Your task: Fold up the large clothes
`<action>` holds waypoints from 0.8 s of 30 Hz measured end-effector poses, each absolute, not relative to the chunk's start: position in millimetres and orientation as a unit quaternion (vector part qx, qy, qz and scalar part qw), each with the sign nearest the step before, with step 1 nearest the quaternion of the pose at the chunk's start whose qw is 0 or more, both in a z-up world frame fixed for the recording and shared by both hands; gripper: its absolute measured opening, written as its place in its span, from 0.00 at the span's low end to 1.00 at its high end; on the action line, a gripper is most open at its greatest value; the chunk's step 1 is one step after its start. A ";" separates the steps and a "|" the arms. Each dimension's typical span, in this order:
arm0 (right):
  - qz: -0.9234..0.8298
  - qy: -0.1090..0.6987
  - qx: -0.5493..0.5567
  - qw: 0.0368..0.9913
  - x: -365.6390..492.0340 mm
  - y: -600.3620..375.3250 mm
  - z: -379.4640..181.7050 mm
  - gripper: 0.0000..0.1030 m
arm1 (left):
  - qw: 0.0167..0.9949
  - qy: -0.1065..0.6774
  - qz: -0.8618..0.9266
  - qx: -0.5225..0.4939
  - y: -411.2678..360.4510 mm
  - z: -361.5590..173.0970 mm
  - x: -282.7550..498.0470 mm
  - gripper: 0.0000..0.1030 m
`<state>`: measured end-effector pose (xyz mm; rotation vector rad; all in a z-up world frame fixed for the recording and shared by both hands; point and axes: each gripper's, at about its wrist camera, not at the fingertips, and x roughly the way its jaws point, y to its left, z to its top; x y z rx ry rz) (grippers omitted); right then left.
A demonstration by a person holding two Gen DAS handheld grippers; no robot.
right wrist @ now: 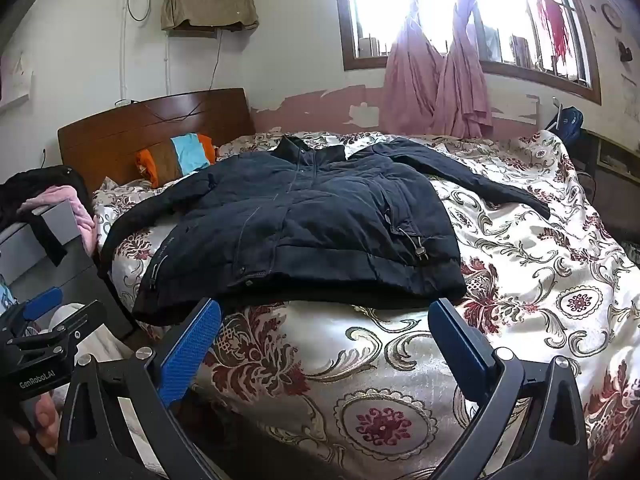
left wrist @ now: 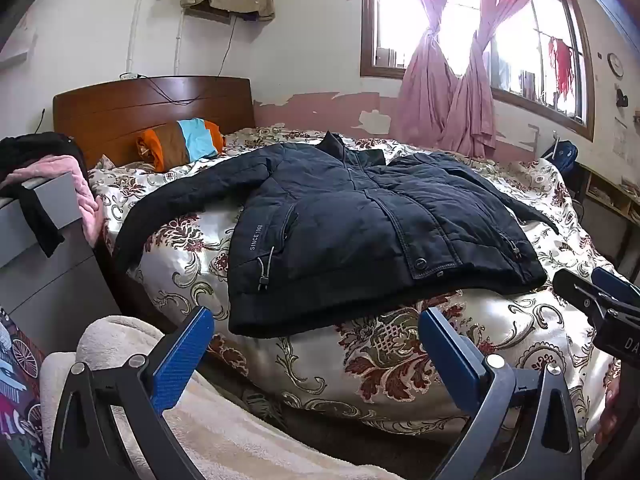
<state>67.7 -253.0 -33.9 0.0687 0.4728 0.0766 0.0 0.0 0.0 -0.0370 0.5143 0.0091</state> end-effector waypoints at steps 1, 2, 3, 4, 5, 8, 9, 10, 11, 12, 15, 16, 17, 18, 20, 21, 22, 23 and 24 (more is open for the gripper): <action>0.038 0.234 0.034 0.971 67.7 -252.9 -33.9 0.99 | 0.967 0.253 0.004 -0.019 0.0 0.0 0.0 1.00; 0.038 0.234 0.034 0.971 67.8 -252.8 -34.0 0.99 | 0.967 0.254 0.004 -0.019 0.2 0.1 0.0 1.00; 0.038 0.235 0.034 0.971 67.8 -252.6 -34.0 0.99 | 0.967 0.253 0.005 -0.018 0.0 0.0 -0.1 1.00; 0.038 0.234 0.034 0.971 67.7 -252.4 -33.9 0.99 | 0.967 0.253 0.005 -0.018 0.1 0.1 0.0 1.00; 0.038 0.234 0.034 0.971 67.7 -252.3 -33.7 0.99 | 0.967 0.253 0.005 -0.018 0.2 0.1 0.0 1.00; 0.039 0.235 0.034 0.971 67.3 -251.2 -32.7 0.99 | 0.967 0.254 0.004 -0.019 0.3 0.3 -0.1 1.00; 0.038 0.235 0.035 0.971 68.2 -252.8 -34.2 0.99 | 0.967 0.254 0.004 -0.019 0.5 0.5 -0.2 1.00; 0.038 0.234 0.035 0.971 68.1 -252.7 -34.1 0.99 | 0.967 0.253 0.005 -0.017 -0.1 0.0 -0.1 1.00; 0.038 0.234 0.035 0.971 67.9 -252.8 -33.9 0.99 | 0.967 0.253 0.004 -0.017 -0.2 0.1 -0.1 1.00; 0.038 0.235 0.035 0.971 68.3 -252.7 -34.0 0.99 | 0.967 0.253 0.004 -0.017 -0.3 0.1 -0.3 1.00; 0.037 0.235 0.034 0.971 68.2 -252.4 -33.9 0.99 | 0.967 0.254 0.005 -0.018 0.0 0.0 0.0 1.00; 0.038 0.235 0.035 0.971 68.4 -252.6 -33.9 0.99 | 0.967 0.254 0.005 -0.018 0.0 0.0 0.0 1.00; 0.038 0.235 0.035 0.970 68.4 -252.6 -34.0 0.99 | 0.967 0.254 0.005 -0.017 0.0 0.0 0.0 1.00; 0.038 0.236 0.035 0.970 68.5 -252.5 -34.1 0.99 | 0.967 0.254 0.005 -0.017 0.0 0.0 0.0 1.00; 0.038 0.236 0.035 0.970 68.7 -252.4 -34.2 0.99 | 0.967 0.254 0.005 -0.017 -0.1 0.0 -0.1 1.00; 0.039 0.236 0.035 0.970 68.8 -252.3 -34.3 0.99 | 0.967 0.254 0.005 -0.017 -0.1 0.0 0.0 1.00; 0.038 0.236 0.035 0.970 68.9 -252.1 -34.3 0.99 | 0.967 0.254 0.005 -0.017 0.0 0.0 0.0 1.00; 0.038 0.236 0.034 0.970 69.0 -251.9 -34.4 0.99 | 0.967 0.254 0.005 -0.017 0.0 0.0 0.0 1.00; 0.039 0.236 0.034 0.970 69.2 -251.7 -34.5 0.99 | 0.967 0.254 0.005 -0.017 0.0 0.0 0.0 1.00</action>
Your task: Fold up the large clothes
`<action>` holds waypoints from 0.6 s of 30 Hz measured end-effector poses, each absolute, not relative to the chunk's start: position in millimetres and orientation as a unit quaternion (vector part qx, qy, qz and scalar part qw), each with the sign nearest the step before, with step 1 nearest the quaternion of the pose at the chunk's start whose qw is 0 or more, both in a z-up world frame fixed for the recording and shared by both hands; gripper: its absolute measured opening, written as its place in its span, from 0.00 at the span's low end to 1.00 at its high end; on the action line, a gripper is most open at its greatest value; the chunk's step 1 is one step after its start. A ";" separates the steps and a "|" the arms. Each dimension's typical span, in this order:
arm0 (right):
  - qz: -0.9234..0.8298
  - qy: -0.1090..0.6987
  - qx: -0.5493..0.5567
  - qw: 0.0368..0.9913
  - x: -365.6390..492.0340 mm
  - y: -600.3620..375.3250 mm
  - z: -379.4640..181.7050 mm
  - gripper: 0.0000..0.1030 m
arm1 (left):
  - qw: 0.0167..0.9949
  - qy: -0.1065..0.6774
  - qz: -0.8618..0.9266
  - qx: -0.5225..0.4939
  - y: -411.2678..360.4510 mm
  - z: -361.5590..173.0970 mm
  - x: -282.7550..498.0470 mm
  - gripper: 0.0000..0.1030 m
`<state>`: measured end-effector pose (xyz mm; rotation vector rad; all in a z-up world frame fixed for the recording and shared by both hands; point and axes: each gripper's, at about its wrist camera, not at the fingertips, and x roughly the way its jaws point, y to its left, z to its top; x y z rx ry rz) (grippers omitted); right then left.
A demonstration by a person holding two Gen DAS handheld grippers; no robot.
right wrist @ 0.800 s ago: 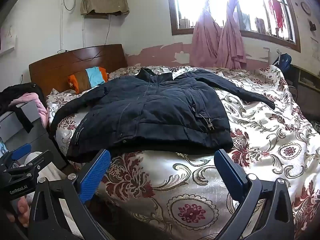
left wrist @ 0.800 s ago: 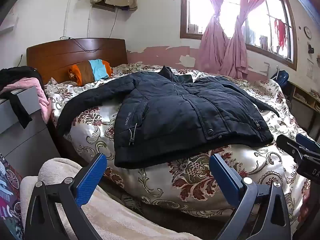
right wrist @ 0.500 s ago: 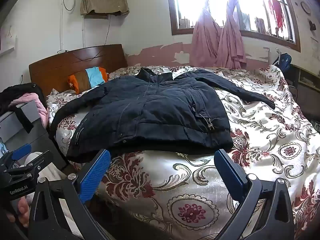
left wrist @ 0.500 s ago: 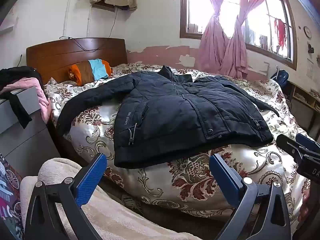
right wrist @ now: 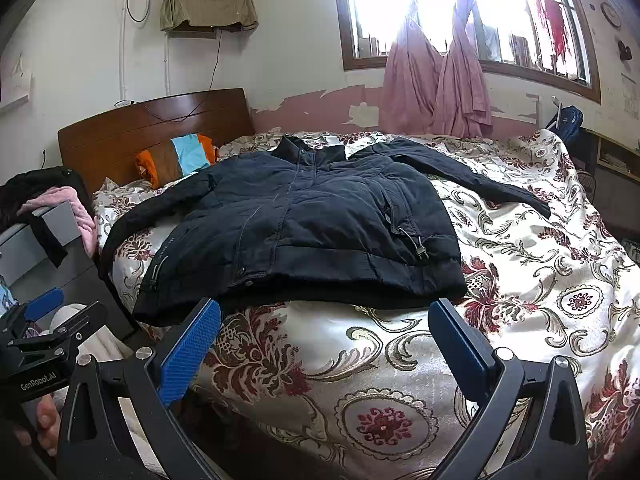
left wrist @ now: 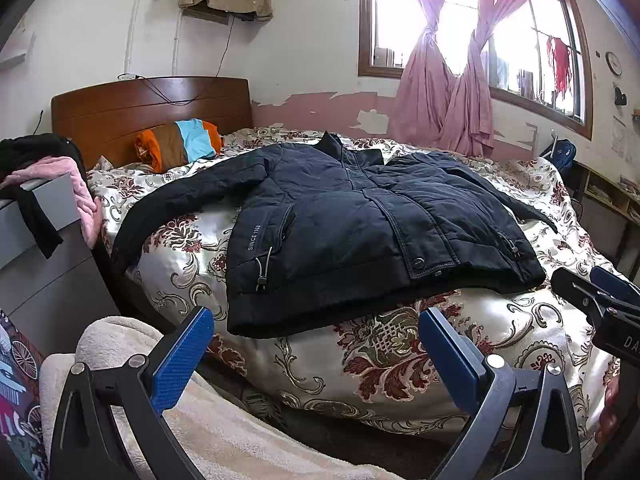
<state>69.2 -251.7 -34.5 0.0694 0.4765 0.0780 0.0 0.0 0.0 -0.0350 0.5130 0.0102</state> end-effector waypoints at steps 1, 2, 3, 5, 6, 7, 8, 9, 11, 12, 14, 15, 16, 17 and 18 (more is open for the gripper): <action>0.039 0.236 0.034 0.970 69.4 -251.5 -34.6 0.99 | 0.967 0.254 0.005 -0.017 0.0 0.0 0.0 1.00; 0.038 0.235 0.035 0.971 67.7 -252.9 -34.2 0.99 | 0.967 0.253 0.005 -0.017 0.0 0.0 -0.1 1.00; 0.038 0.235 0.035 0.971 68.0 -252.6 -34.4 0.99 | 0.967 0.253 0.005 -0.017 0.0 0.0 0.0 1.00; 0.038 0.236 0.035 0.970 68.4 -252.2 -34.4 0.99 | 0.967 0.254 0.005 -0.017 0.0 0.0 -0.1 1.00; 0.038 0.236 0.035 0.970 68.6 -251.8 -34.5 0.99 | 0.967 0.254 0.005 -0.017 0.0 0.0 0.0 1.00; 0.038 0.236 0.035 0.970 68.7 -251.4 -34.4 0.99 | 0.967 0.253 0.005 -0.017 0.0 0.0 0.0 1.00; 0.038 0.236 0.035 0.970 68.8 -251.0 -34.4 0.99 | 0.967 0.254 0.005 -0.017 0.0 0.0 0.0 1.00; 0.038 0.236 0.035 0.970 69.2 -251.5 -34.9 0.99 | 0.967 0.254 0.005 -0.017 0.0 0.0 0.0 1.00; 0.038 0.236 0.035 0.970 69.6 -251.2 -35.0 0.99 | 0.967 0.254 0.005 -0.017 -0.1 0.0 0.0 1.00; 0.038 0.236 0.035 0.970 69.8 -251.1 -35.1 0.99 | 0.967 0.254 0.005 -0.017 -0.1 0.0 0.0 1.00; 0.038 0.236 0.036 0.970 69.8 -251.1 -35.2 0.99 | 0.967 0.253 0.005 -0.017 -0.1 0.0 -0.1 1.00; 0.038 0.236 0.036 0.970 69.8 -251.1 -35.3 0.99 | 0.967 0.254 0.005 -0.016 -0.1 0.1 -0.1 1.00; 0.038 0.236 0.036 0.970 69.9 -250.8 -35.3 0.99 | 0.967 0.253 0.005 -0.017 -0.1 0.1 -0.1 1.00; 0.038 0.236 0.035 0.970 69.9 -250.9 -35.4 0.99 | 0.967 0.253 0.005 -0.017 -0.1 0.0 -0.1 1.00; 0.038 0.236 0.036 0.970 69.9 -251.1 -35.5 0.99 | 0.967 0.253 0.005 -0.017 0.0 0.0 0.0 1.00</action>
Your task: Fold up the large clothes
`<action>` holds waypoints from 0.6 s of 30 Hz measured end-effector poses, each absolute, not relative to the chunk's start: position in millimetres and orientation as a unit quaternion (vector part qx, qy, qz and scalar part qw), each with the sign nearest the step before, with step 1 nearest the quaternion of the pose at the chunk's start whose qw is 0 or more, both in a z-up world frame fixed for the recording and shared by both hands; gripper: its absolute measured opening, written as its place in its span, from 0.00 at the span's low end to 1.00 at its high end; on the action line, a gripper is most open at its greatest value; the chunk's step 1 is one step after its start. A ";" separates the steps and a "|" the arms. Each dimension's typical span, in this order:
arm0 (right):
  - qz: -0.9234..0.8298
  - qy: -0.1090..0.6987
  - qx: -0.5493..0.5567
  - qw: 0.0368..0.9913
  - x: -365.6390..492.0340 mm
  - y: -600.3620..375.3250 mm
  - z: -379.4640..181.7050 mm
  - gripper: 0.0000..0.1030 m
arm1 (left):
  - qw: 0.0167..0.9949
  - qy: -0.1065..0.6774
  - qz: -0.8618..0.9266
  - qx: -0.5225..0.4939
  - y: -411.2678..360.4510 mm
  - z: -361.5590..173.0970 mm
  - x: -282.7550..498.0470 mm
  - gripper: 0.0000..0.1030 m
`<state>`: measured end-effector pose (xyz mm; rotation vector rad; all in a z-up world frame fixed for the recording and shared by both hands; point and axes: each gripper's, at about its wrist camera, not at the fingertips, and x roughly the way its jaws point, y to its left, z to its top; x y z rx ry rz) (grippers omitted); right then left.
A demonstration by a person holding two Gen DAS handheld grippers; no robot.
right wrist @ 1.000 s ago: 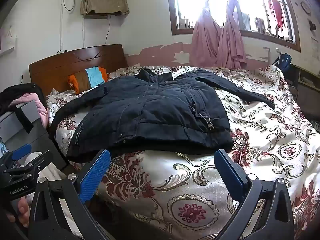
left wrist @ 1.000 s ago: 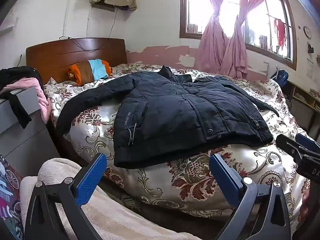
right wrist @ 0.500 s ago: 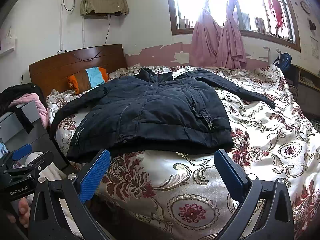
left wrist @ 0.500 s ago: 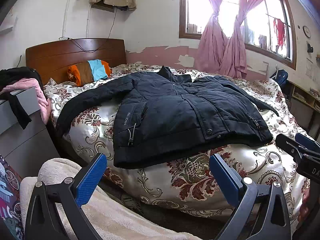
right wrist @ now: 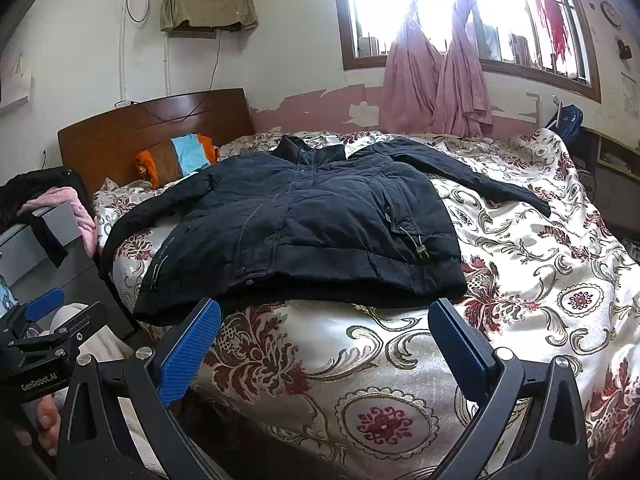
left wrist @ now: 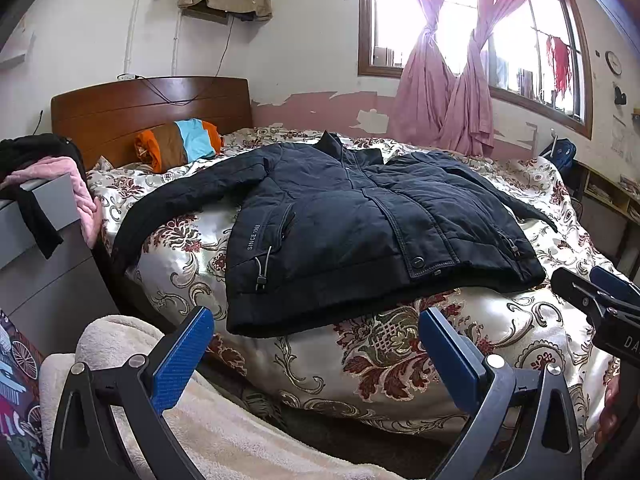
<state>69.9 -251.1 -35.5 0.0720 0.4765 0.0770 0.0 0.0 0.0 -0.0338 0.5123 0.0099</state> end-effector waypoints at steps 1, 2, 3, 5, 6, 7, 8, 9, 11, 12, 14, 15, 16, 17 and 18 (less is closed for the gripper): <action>0.038 0.236 0.036 0.970 70.0 -250.9 -35.6 0.99 | 0.967 0.254 0.005 -0.017 -0.1 0.0 0.0 1.00; 0.038 0.236 0.036 0.970 69.8 -251.1 -35.6 0.99 | 0.967 0.254 0.005 -0.017 -0.1 0.0 0.0 1.00; 0.038 0.236 0.036 0.970 69.8 -251.1 -35.6 0.99 | 0.967 0.254 0.005 -0.016 -0.1 0.0 0.1 1.00; 0.039 0.236 0.036 0.970 70.0 -251.0 -35.8 0.99 | 0.967 0.254 0.005 -0.017 -0.1 0.0 0.0 1.00; 0.038 0.236 0.036 0.970 69.9 -251.0 -35.7 0.99 | 0.967 0.254 0.005 -0.017 0.0 0.0 0.0 1.00; 0.038 0.236 0.036 0.970 69.8 -250.8 -35.7 0.99 | 0.967 0.254 0.005 -0.017 -0.1 0.0 0.0 1.00; 0.038 0.236 0.036 0.970 69.9 -250.9 -35.9 0.99 | 0.967 0.254 0.005 -0.017 -0.1 0.0 -0.1 1.00; 0.038 0.236 0.036 0.970 70.0 -250.8 -35.9 0.99 | 0.967 0.254 0.005 -0.017 0.0 0.0 -0.1 1.00; 0.038 0.236 0.036 0.970 69.9 -250.9 -36.1 0.99 | 0.967 0.254 0.005 -0.017 -0.1 0.0 0.0 1.00; 0.038 0.236 0.036 0.970 69.9 -250.8 -36.1 0.99 | 0.967 0.254 0.005 -0.016 -0.1 0.0 -0.1 1.00; 0.038 0.236 0.036 0.970 69.9 -250.7 -36.2 0.99 | 0.967 0.254 0.005 -0.016 -0.1 0.1 0.0 1.00; 0.038 0.236 0.036 0.970 70.3 -251.2 -35.8 0.99 | 0.967 0.254 0.005 -0.016 -0.1 0.1 -0.1 1.00; 0.038 0.236 0.036 0.970 70.7 -251.4 -35.4 0.99 | 0.967 0.253 0.005 -0.016 0.0 0.1 -0.1 1.00; 0.038 0.236 0.036 0.970 71.1 -251.9 -35.1 0.99 | 0.967 0.254 0.005 -0.016 -0.1 0.0 0.0 1.00; 0.039 0.237 0.036 0.970 71.4 -252.2 -34.7 0.99 | 0.967 0.254 0.005 -0.016 -0.1 0.0 0.0 1.00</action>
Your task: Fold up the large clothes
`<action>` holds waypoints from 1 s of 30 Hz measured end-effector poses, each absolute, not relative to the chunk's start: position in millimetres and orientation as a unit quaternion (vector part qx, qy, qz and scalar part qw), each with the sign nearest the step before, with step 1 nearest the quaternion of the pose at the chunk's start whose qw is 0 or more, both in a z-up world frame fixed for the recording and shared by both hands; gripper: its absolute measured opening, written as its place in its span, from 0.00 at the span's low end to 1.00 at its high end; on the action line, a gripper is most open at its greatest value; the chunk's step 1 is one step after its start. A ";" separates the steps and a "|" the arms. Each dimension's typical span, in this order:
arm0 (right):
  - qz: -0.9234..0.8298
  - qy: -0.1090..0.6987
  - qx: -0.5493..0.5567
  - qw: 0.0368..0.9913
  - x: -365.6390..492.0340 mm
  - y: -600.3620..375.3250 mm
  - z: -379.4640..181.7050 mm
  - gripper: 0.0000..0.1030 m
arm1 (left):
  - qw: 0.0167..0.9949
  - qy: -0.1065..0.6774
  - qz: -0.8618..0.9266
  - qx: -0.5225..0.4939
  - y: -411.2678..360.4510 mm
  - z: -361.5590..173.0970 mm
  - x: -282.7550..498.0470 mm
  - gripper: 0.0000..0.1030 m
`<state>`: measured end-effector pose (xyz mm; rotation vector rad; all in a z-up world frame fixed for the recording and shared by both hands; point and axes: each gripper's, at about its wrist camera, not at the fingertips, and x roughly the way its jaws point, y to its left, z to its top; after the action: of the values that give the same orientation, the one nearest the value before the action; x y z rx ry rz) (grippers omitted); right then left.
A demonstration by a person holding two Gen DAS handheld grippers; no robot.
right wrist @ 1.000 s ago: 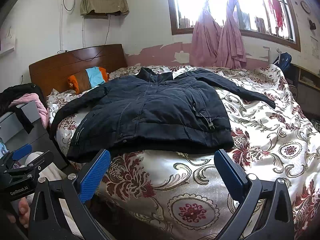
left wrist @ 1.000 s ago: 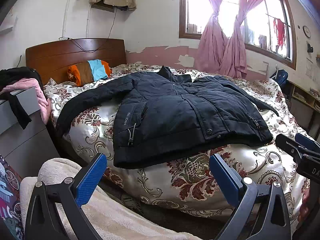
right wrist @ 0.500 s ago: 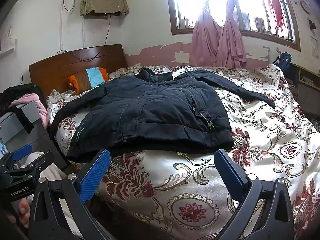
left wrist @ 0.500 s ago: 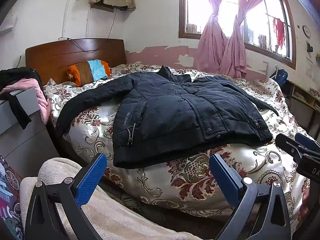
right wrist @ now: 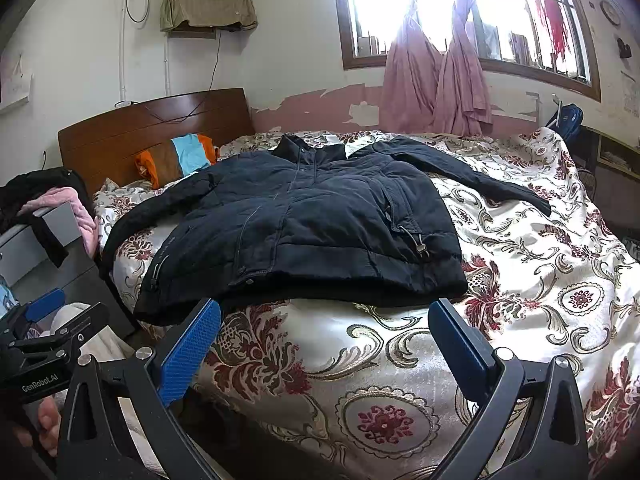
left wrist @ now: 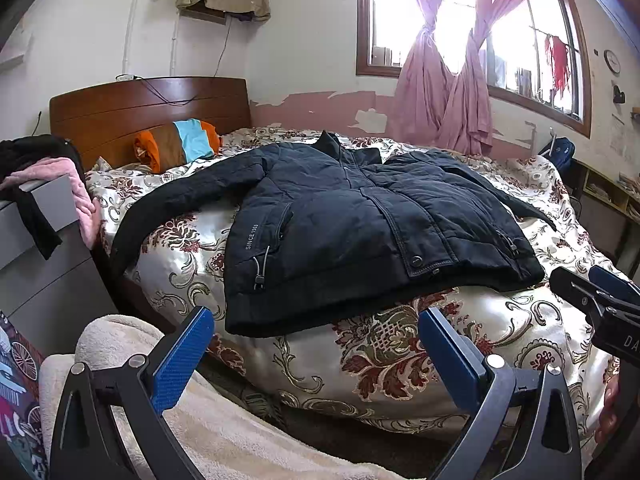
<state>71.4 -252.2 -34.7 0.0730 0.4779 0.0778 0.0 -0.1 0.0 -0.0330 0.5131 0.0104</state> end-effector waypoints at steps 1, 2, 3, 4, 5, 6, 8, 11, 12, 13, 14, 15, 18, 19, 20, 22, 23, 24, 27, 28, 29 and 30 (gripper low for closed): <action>0.038 0.236 0.036 0.970 71.8 -252.4 -34.2 0.99 | 0.967 0.254 0.005 -0.016 -0.1 0.0 0.0 1.00; 0.038 0.236 0.036 0.970 72.2 -252.8 -33.8 0.99 | 0.967 0.254 0.005 -0.016 -0.1 0.0 -0.1 1.00; 0.038 0.236 0.036 0.970 72.7 -253.2 -33.6 0.99 | 0.967 0.254 0.005 -0.016 0.0 0.1 -0.1 1.00; 0.038 0.236 0.036 0.970 70.8 -250.7 -33.3 0.99 | 0.967 0.254 0.006 -0.016 0.0 0.1 -0.1 1.00; 0.038 0.235 0.037 0.970 69.8 -249.0 -33.3 0.99 | 0.967 0.254 0.005 -0.016 0.0 0.1 -0.1 1.00; 0.038 0.235 0.037 0.971 70.0 -248.9 -33.8 0.99 | 0.967 0.253 0.005 -0.016 -0.1 0.1 -0.1 1.00; 0.038 0.235 0.037 0.971 68.8 -250.3 -35.2 0.99 | 0.967 0.254 0.005 -0.016 -0.1 0.0 0.0 1.00; 0.038 0.235 0.037 0.971 68.8 -250.1 -35.5 0.99 | 0.967 0.254 0.005 -0.016 0.0 0.1 0.0 1.00; 0.038 0.235 0.037 0.970 68.8 -250.1 -35.6 0.99 | 0.967 0.254 0.005 -0.016 0.1 0.1 -0.1 1.00; 0.038 0.235 0.037 0.970 68.8 -250.1 -35.6 0.99 | 0.967 0.253 0.005 -0.016 0.0 0.0 -0.1 1.00; 0.038 0.235 0.037 0.971 69.2 -250.6 -35.6 0.99 | 0.967 0.254 0.005 -0.016 -0.1 0.0 0.0 1.00; 0.038 0.235 0.037 0.971 69.0 -250.3 -35.8 0.99 | 0.967 0.254 0.005 -0.016 -0.1 0.0 0.1 1.00; 0.038 0.235 0.037 0.971 69.3 -250.4 -36.0 0.99 | 0.967 0.253 0.005 -0.016 -0.1 0.1 -0.1 1.00; 0.038 0.235 0.037 0.971 69.5 -250.6 -36.0 0.99 | 0.967 0.254 0.005 -0.016 -0.1 0.0 0.0 1.00; 0.038 0.235 0.037 0.971 69.8 -250.7 -36.0 0.99 | 0.967 0.254 0.005 -0.016 -0.1 0.0 0.0 1.00; 0.038 0.235 0.037 0.971 69.8 -250.3 -36.4 0.99 | 0.967 0.254 0.005 -0.016 -0.1 0.1 0.0 1.00; 0.038 0.235 0.037 0.971 70.2 -250.8 -36.4 0.99 | 0.967 0.254 0.005 -0.016 -0.1 0.1 -0.1 1.00; 0.038 0.235 0.037 0.971 70.3 -250.8 -36.4 0.99 | 0.967 0.254 0.005 -0.016 -0.1 0.0 0.0 1.00; 0.038 0.235 0.037 0.970 70.7 -250.9 -36.7 0.99 | 0.967 0.254 0.006 -0.016 0.0 0.0 0.0 1.00; 0.038 0.236 0.037 0.970 69.8 -250.4 -36.7 0.99 | 0.967 0.254 0.006 -0.016 -0.1 0.0 0.0 1.00; 0.038 0.236 0.037 0.970 69.1 -249.8 -36.7 0.99 | 0.967 0.254 0.006 -0.016 -0.1 0.0 0.0 1.00; 0.038 0.236 0.037 0.970 69.0 -249.5 -36.8 0.99 | 0.967 0.255 0.006 -0.016 -0.1 0.0 0.0 1.00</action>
<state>69.0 -249.5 -36.8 0.0756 0.4763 0.0769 0.0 -0.1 0.0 -0.0322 0.5148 0.0122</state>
